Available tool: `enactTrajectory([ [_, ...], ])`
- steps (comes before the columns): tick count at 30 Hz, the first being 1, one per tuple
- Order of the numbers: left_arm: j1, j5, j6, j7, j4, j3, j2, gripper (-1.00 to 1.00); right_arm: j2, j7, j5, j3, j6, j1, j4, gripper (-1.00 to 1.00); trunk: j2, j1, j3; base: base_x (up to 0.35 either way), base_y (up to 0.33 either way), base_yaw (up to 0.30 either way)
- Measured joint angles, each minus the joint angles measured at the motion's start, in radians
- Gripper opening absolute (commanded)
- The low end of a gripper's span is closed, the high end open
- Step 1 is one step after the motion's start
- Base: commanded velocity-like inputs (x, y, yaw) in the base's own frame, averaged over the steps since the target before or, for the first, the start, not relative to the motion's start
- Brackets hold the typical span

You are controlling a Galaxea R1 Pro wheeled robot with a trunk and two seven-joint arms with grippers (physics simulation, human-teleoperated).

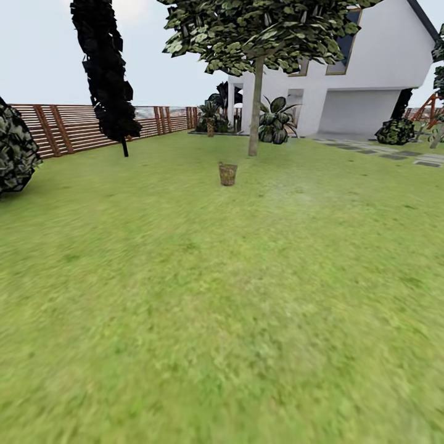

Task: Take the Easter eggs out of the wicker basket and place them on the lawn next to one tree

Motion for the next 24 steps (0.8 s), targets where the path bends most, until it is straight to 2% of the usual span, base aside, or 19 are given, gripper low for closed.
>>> enactTrajectory([
  [24,0.0,0.0,0.0,0.0,0.0,0.0,0.0,1.0,0.002,0.0,0.002,0.0,0.0,0.0,0.0,1.0,0.0,0.0,0.0,0.337,0.0,0.0],
])
